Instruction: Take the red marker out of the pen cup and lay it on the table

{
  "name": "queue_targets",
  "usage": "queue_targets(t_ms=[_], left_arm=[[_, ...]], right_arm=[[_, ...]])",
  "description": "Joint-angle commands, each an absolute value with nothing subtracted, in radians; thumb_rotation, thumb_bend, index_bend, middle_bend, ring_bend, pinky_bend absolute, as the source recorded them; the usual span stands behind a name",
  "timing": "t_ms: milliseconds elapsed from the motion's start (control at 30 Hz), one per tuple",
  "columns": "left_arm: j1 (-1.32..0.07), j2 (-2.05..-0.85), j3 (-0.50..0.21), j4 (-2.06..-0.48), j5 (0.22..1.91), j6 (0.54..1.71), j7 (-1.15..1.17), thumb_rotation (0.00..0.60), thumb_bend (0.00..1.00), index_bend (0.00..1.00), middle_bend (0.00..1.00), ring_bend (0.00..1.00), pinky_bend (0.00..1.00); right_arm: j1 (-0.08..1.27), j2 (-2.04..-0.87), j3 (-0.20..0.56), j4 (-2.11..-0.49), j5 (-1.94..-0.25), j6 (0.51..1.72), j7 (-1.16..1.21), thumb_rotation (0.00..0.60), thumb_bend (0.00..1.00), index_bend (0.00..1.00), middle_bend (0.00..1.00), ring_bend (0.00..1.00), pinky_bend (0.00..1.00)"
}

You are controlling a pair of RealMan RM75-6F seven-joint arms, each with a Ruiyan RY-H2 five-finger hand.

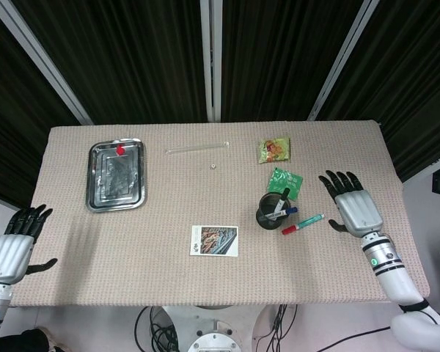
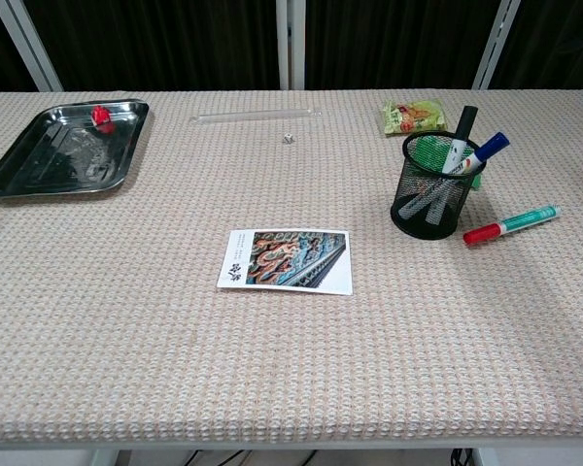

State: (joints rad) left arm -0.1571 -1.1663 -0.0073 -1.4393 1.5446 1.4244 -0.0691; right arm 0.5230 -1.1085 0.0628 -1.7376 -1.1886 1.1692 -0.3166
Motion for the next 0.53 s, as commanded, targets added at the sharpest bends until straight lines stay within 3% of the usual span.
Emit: queue_targets(t_ms=[33,200,533], left_arm=[[-0.157,-1.173,-0.014,-1.436,1.554,1.442,-0.064,0.6,0.1,0.04,0.0,0.0,0.02],[-0.156,-1.176,-0.021,-1.444,1.577,1.478,-0.045,0.6,0.1,0.04,0.0,0.0,0.02],[-0.157,-1.161,-0.027,-1.505,1.587,1.496,0.041,0.6,0.1,0.04,0.0,0.0,0.02]], right_arm=[[0.418,-1.073,0.05,-1.73,-1.287,1.322,-0.227,0.6,0.14,0.0,0.0,0.0,0.0],[0.281,-1.091,0.012,-1.611,-1.366,1.498,-0.142,0.6,0.15,0.0,0.0,0.0,0.0],[0.161,-1.125,-0.016,-1.51,-1.352,1.53,-0.078,0.6,0.15,0.0,0.0,0.0,0.0]])
